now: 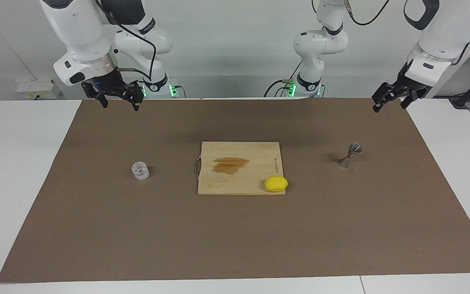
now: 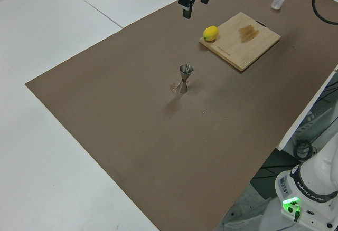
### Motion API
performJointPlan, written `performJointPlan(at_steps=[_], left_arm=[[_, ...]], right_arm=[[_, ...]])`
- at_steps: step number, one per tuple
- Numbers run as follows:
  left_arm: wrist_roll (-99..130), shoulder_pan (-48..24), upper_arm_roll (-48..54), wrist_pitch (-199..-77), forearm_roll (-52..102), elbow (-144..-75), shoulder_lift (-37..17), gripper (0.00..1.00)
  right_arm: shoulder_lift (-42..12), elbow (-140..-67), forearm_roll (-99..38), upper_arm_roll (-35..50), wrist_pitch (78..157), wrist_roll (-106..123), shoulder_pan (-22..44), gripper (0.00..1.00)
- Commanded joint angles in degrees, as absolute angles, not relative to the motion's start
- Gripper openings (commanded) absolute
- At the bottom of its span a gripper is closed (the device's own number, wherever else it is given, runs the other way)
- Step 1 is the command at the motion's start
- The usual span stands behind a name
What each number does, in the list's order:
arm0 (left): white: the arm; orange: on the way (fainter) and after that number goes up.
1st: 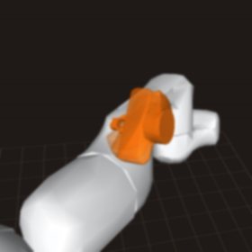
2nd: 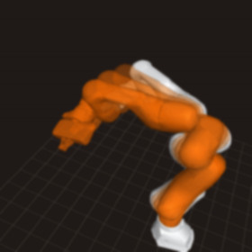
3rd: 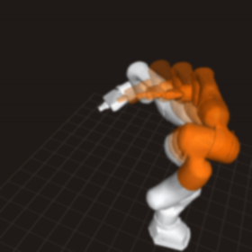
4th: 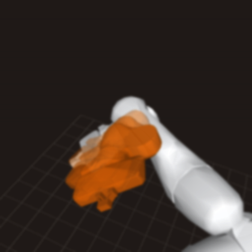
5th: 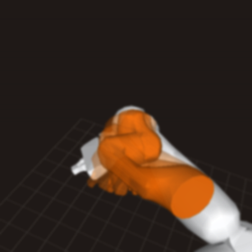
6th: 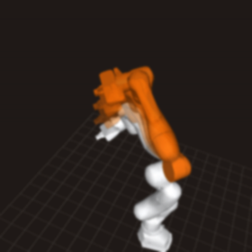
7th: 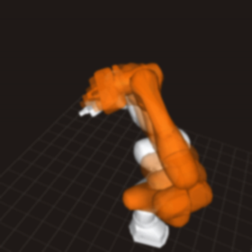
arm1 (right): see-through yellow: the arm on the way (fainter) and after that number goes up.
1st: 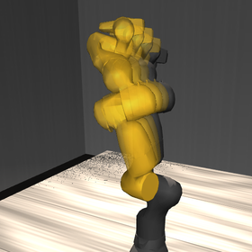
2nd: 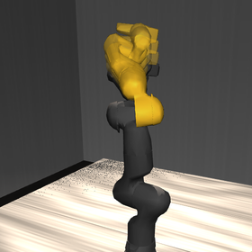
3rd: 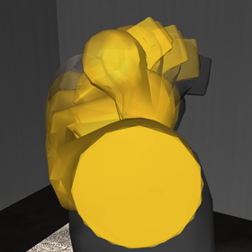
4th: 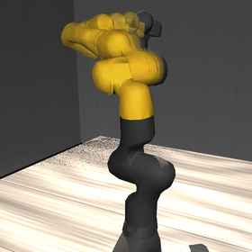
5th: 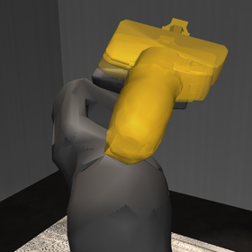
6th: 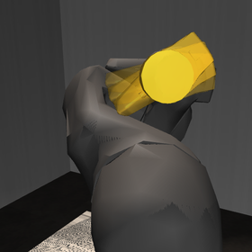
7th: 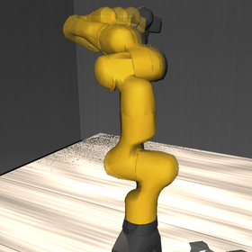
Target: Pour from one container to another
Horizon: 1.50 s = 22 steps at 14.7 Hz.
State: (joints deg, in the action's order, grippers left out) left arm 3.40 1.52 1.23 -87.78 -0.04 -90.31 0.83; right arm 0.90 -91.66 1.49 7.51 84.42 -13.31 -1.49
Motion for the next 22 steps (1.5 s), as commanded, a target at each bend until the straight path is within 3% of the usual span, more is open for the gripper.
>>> performJointPlan(at_steps=[1,18,22], left_arm=[[3.87,0.7,0.79,-86.4,-1.41,-88.59,-0.09,1.0],[4.04,0.53,1.23,-88.76,-1.41,-88.68,0.0,1.0],[3.78,-0.09,1.14,-92.27,-1.41,-91.31,0.88,1.0]], right_arm=[[1.49,-92.29,1.14,7.82,84.2,-13.45,-2.2,1.0],[1.58,-92.37,1.14,7.82,83.67,-13.45,-2.02,1.0],[1.58,-92.37,1.14,7.82,83.85,-13.27,-2.02,1.0]])
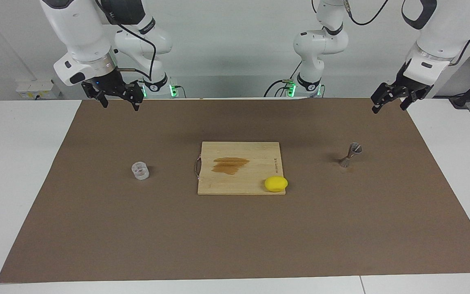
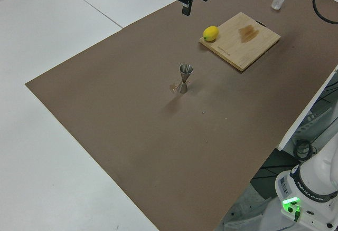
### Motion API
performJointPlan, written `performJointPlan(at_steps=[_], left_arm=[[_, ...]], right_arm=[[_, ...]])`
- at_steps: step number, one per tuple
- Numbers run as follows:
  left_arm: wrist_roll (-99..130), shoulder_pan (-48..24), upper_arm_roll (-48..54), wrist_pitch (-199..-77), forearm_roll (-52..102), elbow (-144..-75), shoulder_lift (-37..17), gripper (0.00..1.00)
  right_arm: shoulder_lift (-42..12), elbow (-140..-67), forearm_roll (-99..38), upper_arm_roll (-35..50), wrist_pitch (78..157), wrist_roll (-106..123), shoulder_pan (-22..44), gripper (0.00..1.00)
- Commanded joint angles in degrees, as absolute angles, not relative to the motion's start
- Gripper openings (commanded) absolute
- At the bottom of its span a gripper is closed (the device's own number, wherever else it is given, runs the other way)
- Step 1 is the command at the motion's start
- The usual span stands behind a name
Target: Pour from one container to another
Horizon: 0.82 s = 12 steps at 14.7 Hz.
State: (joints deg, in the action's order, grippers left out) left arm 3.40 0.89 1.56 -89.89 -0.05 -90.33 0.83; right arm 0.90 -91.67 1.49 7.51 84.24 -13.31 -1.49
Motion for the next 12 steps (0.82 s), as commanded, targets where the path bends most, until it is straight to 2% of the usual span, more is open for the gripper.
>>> performJointPlan(at_steps=[1,4,9,12], left_arm=[[3.69,-0.09,1.14,-93.33,-1.41,-92.1,1.23,1.0],[3.43,0.0,1.14,-95.79,-1.41,-94.3,2.1,1.0],[3.25,0.0,1.32,-105.62,-1.41,-106.23,7.02,1.0],[3.25,-0.09,1.41,-108.62,-1.41,-109.07,7.03,1.0]], right_arm=[[1.58,-92.37,1.14,7.82,83.85,-13.27,-2.11,1.0],[1.58,-92.29,1.14,7.82,83.94,-13.27,-2.11,1.0],[1.58,-92.29,1.14,7.82,83.94,-13.27,-2.02,1.0],[1.58,-92.37,1.14,7.82,83.94,-13.18,-2.11,1.0]])
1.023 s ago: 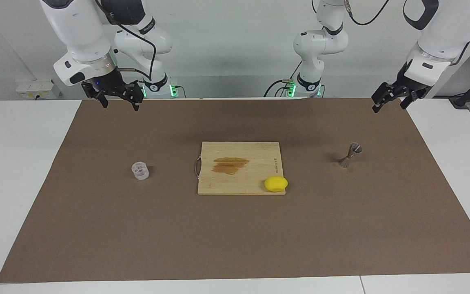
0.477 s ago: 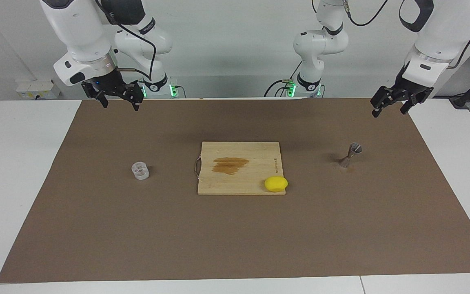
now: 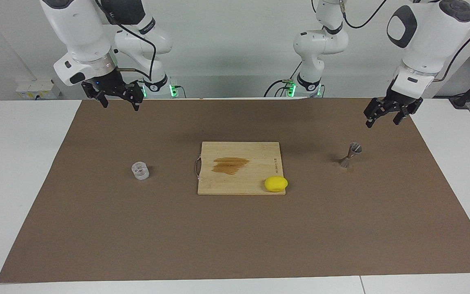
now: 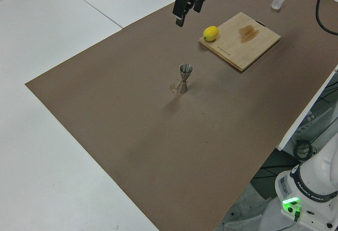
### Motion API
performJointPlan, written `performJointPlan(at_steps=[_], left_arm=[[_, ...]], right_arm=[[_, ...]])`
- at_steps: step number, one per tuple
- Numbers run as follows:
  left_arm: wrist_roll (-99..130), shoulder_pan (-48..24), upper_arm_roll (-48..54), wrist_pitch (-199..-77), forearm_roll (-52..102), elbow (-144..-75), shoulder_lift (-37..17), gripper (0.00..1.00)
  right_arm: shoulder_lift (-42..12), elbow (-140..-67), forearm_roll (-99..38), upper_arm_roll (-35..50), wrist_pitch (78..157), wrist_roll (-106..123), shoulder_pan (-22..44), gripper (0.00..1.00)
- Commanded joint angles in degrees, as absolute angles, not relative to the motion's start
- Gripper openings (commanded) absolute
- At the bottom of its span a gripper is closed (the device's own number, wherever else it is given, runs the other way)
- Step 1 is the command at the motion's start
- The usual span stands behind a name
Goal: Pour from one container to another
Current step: 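Move the left gripper toward the small clear cup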
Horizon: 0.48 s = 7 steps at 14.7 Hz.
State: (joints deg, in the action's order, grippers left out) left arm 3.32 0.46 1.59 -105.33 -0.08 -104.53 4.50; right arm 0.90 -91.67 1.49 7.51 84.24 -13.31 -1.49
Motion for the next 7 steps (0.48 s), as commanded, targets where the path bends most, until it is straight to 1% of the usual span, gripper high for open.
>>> performJointPlan(at_steps=[1,4,7], left_arm=[[3.25,-0.09,1.41,-110.29,-1.41,-110.03,6.68,1.0],[3.25,0.0,1.41,-117.22,-1.41,-114.42,6.16,1.0],[3.16,0.53,1.32,-120.05,-1.41,-114.7,3.09,1.0]], right_arm=[[1.58,-92.37,1.14,7.82,83.94,-13.18,-2.02,1.0],[1.58,-92.29,1.14,7.82,84.11,-13.27,-2.11,1.0],[1.58,-92.29,1.14,7.82,84.11,-12.92,-2.11,1.0]])
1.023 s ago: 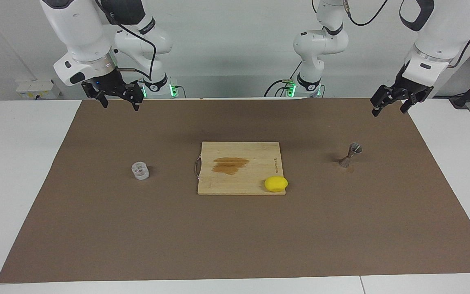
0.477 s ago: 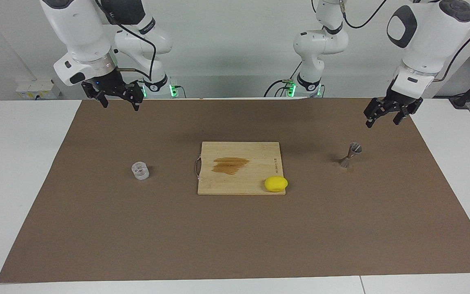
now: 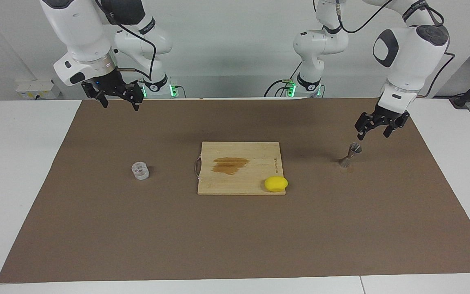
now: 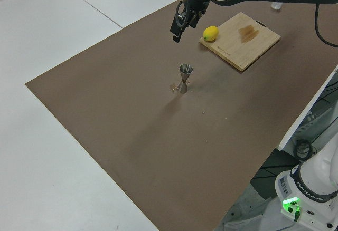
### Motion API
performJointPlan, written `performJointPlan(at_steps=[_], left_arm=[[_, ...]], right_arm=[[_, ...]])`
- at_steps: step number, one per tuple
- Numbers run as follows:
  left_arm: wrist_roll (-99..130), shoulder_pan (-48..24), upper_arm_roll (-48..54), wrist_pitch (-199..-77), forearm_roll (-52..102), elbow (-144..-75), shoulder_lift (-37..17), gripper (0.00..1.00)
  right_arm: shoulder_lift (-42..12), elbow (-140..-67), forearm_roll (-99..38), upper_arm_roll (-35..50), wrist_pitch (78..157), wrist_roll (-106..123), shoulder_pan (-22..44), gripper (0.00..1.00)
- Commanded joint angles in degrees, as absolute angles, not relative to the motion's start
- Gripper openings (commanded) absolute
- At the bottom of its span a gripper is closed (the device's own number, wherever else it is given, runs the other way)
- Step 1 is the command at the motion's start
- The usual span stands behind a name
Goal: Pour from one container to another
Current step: 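Move the left gripper toward the small clear cup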
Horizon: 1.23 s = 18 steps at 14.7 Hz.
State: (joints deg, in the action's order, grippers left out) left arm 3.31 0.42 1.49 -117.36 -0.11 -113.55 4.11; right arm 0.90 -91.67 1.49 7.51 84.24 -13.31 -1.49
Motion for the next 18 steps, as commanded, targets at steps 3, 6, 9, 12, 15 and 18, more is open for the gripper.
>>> performJointPlan(at_steps=[3,6,9,12,15,18], left_arm=[[3.08,0.79,1.32,-125.48,-1.41,-117.84,2.28,1.0],[2.99,1.49,1.32,-131.65,-1.41,-121.99,2.9,1.0],[2.9,1.14,1.23,-132.1,-1.41,-122.08,2.81,1.0],[2.81,1.32,1.23,-132.1,-1.41,-122.08,2.73,1.0],[2.9,0.45,1.23,-131.23,-1.41,-122.08,2.81,1.0],[2.9,0.09,1.32,-126.14,-1.41,-120.33,2.64,1.0]], right_arm=[[1.5,-92.29,1.14,7.82,84.2,-13.18,-2.11,1.0],[1.58,-92.29,1.14,7.82,84.29,-13.18,-2.11,1.0],[1.49,-92.29,1.14,7.82,84.29,-13.18,-2.11,1.0],[1.49,-92.29,1.14,7.82,84.29,-13.27,-2.02,1.0],[1.58,-92.37,1.14,7.65,83.85,-13.36,-2.2,1.0],[1.58,-92.29,1.14,7.65,84.02,-13.27,-2.11,1.0]])
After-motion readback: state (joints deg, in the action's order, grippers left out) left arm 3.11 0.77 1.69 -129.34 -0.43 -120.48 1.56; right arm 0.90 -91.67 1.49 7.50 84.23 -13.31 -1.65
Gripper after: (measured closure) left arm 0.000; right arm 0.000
